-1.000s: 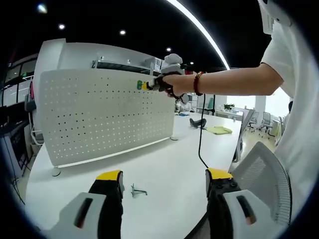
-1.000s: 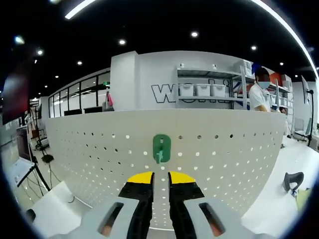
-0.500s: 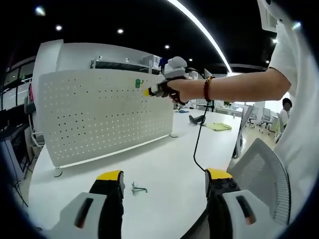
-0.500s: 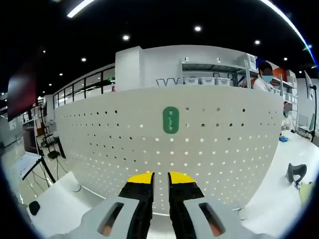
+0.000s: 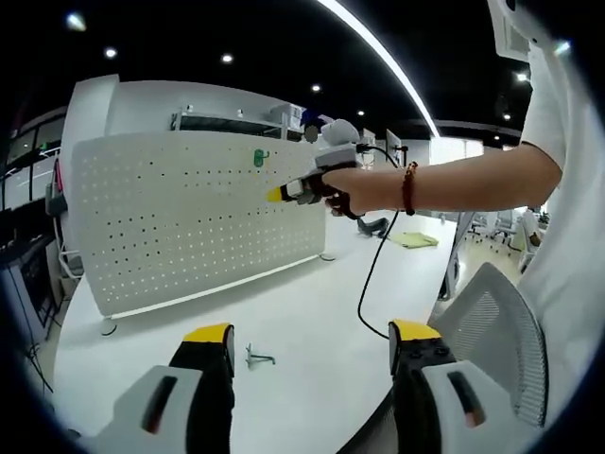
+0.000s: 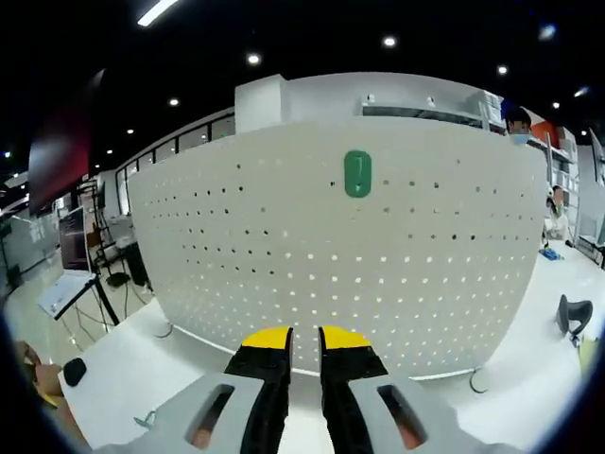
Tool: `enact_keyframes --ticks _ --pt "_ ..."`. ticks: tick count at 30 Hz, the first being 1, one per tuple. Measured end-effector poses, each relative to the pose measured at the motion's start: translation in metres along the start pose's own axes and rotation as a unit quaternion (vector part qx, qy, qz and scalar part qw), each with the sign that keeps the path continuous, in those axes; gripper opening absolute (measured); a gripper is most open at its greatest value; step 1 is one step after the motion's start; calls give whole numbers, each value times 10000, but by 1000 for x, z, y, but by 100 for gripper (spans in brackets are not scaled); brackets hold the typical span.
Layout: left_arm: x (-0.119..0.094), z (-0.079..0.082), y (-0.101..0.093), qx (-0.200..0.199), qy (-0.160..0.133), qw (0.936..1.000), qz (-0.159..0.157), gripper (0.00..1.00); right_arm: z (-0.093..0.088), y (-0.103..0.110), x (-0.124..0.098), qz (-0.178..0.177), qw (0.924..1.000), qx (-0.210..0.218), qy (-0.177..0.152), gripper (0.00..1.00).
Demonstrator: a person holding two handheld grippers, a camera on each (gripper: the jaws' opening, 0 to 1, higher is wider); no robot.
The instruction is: Insert the hook assembly into the mounting plate slot until the hook locks in place.
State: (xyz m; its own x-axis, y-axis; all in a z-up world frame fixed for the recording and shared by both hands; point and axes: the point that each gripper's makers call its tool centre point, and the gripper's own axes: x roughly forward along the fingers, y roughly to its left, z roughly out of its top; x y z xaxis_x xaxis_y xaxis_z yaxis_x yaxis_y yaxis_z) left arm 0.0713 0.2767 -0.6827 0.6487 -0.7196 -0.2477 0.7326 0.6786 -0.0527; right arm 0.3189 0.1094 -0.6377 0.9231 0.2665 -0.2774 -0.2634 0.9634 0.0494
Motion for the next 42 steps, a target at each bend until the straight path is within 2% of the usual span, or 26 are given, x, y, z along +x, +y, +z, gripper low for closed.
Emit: enact_keyframes --ticks 11,18,30,42 --pt "5 -1 -3 30 39 10000 -61 69 -48 35 2 567 9975 -114 398 11" --pt "7 2 -3 60 37 9999 -79 69 -78 59 -2 901 9931 -257 700 11" --pt "8 -3 -3 -27 119 9999 -59 69 -128 89 -14 1543 9798 -374 1218 12" --pt "11 -9 -3 -90 160 9998 -86 69 -171 112 -24 1887 9664 -475 1679 12"
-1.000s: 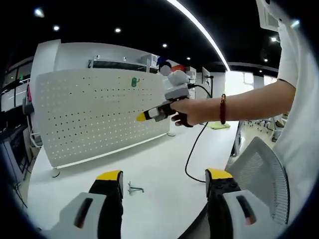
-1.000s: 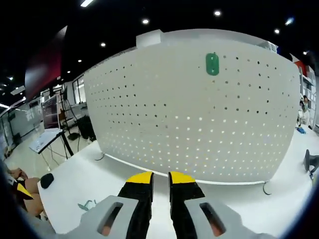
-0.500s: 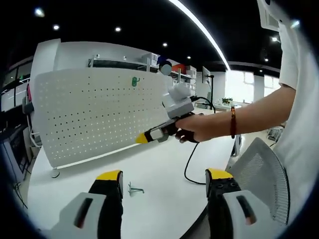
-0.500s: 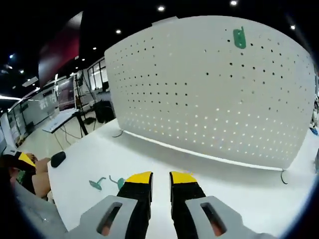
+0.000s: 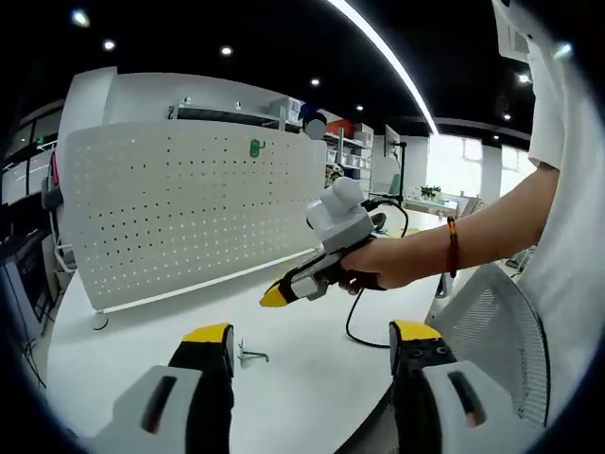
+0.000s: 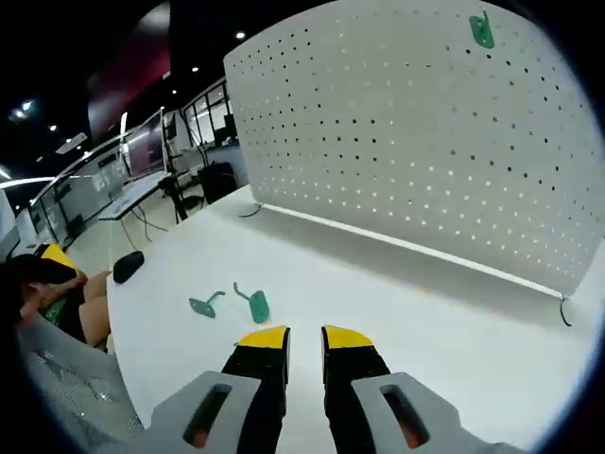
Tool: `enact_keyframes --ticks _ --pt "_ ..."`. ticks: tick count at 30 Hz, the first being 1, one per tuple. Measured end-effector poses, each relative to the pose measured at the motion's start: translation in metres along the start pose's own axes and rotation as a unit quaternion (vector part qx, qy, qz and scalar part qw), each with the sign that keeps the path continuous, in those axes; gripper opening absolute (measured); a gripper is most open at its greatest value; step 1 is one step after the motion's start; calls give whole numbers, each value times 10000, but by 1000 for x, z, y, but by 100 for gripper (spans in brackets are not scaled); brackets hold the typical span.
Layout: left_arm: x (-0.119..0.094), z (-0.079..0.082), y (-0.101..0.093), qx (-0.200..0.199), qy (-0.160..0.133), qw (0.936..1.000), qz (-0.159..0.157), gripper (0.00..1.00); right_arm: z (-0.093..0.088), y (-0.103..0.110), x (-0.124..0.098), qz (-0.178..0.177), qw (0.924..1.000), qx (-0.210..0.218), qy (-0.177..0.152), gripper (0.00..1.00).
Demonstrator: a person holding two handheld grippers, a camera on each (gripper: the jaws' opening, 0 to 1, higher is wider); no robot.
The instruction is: Insert the hook assembly into the mounting plate slot until the hook locks in place.
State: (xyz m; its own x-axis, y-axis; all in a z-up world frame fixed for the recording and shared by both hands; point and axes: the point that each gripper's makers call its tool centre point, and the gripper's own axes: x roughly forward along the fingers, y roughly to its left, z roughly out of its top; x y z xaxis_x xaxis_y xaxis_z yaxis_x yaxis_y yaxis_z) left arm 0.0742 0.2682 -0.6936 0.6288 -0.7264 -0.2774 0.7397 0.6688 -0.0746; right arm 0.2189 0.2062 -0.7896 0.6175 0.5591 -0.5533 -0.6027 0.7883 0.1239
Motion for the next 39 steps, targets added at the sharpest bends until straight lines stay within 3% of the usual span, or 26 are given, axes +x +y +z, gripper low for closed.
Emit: enact_keyframes --ticks 15,26,39 --pt "-2 -3 5 -62 -23 9999 83 69 -41 30 23 421 9977 -69 529 13" --pt "-3 -4 7 -112 -20 9999 115 68 -42 42 37 574 9961 -184 637 12" --pt "-1 -7 10 -179 15 9997 147 67 -46 43 49 631 9939 -405 802 10"
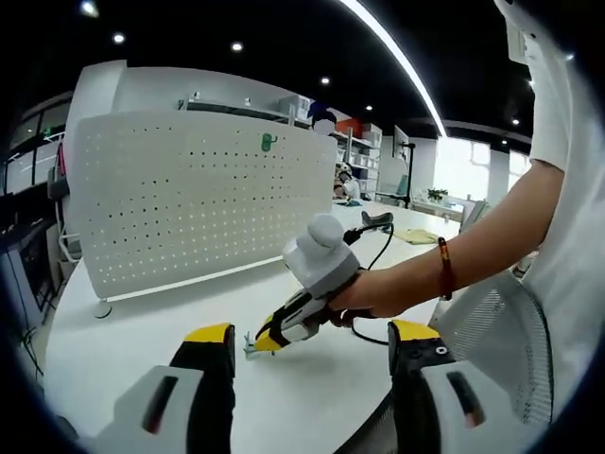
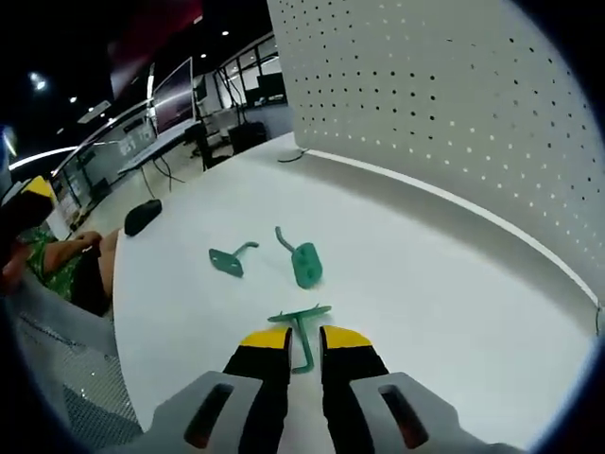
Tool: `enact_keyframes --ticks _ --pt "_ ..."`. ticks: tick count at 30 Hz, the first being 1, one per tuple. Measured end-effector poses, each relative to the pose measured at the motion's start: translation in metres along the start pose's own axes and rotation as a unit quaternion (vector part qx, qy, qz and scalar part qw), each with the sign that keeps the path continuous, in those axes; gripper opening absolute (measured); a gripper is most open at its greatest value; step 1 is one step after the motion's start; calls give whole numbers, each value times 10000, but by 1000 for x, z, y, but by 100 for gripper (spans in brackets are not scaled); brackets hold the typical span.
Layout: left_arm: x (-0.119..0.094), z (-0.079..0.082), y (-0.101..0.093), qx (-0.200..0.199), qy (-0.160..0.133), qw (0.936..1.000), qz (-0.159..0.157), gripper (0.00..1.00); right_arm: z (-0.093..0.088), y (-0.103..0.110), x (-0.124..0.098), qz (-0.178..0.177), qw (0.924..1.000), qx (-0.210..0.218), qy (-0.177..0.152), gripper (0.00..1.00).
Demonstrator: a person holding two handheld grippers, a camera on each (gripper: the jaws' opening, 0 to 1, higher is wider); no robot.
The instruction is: Insert the hook assembly into the mounting plate slot until the hook locks in place.
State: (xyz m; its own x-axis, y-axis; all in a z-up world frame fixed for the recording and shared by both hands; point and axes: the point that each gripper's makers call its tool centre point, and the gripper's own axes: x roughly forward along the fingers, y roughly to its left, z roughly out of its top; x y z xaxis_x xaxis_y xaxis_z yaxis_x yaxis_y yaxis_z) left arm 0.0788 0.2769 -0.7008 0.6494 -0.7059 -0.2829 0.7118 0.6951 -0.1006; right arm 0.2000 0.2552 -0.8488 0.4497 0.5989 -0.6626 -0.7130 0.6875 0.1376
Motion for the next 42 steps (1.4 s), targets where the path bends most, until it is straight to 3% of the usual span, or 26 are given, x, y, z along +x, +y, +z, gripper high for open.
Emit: enact_keyframes --ticks 15,26,38,42 --pt "0 -2 4 -51 31 10000 55 67 -3 6 10 59 9993 -367 93 4" --pt "1 -2 5 -84 44 9999 63 67 -7 4 4 77 9999 -75 69 1" --pt "-1 2 5 -53 -13 9999 107 66 -8 8 -16 95 9999 73 -86 1" --pt "-2 3 5 -44 -38 9999 121 66 -10 12 -24 210 9992 306 -134 1"
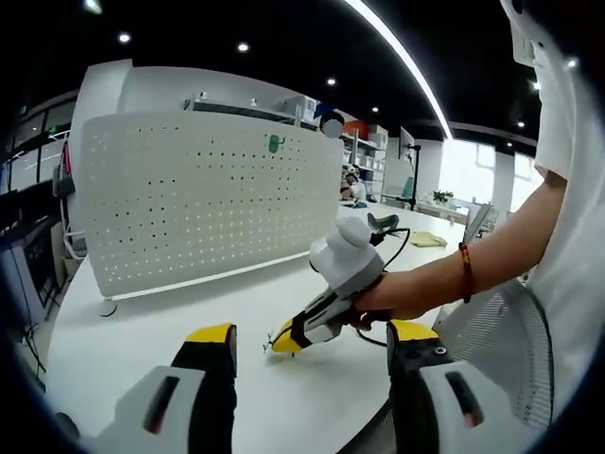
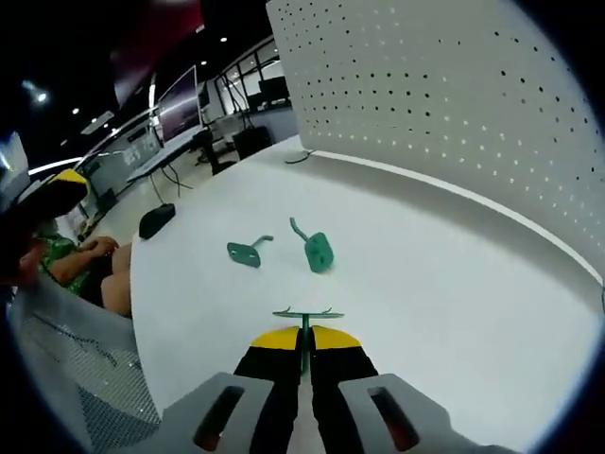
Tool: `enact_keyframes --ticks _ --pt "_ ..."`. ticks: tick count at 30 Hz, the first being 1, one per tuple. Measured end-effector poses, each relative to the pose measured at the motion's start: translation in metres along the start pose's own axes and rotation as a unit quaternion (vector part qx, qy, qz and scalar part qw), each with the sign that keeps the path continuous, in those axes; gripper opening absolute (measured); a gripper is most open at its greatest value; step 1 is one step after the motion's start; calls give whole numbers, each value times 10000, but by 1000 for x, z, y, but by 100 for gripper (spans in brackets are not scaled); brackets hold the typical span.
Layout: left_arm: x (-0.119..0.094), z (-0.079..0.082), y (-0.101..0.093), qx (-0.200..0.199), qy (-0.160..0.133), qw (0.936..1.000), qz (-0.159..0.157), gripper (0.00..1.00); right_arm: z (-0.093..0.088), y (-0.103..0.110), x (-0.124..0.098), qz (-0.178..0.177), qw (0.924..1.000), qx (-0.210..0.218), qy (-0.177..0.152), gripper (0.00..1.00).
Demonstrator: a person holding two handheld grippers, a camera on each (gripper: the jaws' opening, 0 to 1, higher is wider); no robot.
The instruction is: Insert the hook assembly into the mounting plate slot until the hook locks in place.
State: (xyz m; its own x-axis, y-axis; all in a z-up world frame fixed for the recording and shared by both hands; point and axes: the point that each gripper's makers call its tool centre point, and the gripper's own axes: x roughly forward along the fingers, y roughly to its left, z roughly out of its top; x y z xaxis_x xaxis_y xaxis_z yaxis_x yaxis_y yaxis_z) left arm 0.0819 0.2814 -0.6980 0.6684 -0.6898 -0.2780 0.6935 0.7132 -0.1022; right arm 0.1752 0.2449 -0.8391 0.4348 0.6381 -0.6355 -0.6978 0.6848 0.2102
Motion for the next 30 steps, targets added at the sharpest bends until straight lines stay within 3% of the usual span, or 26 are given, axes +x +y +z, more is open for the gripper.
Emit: enact_keyframes --ticks 8,17,23,30 --pt "-1 1 0 46 11 10000 9 64 0 3 -14 59 9999 51 -99 1" --pt "-1 3 -1 107 23 9999 11 66 -5 19 -25 294 9993 223 -114 1" --pt "1 4 -3 159 77 9998 -46 66 -3 33 -37 458 9980 324 -308 1" --pt "5 4 -7 213 128 9996 -158 64 -13 42 -45 631 9970 364 -263 1"
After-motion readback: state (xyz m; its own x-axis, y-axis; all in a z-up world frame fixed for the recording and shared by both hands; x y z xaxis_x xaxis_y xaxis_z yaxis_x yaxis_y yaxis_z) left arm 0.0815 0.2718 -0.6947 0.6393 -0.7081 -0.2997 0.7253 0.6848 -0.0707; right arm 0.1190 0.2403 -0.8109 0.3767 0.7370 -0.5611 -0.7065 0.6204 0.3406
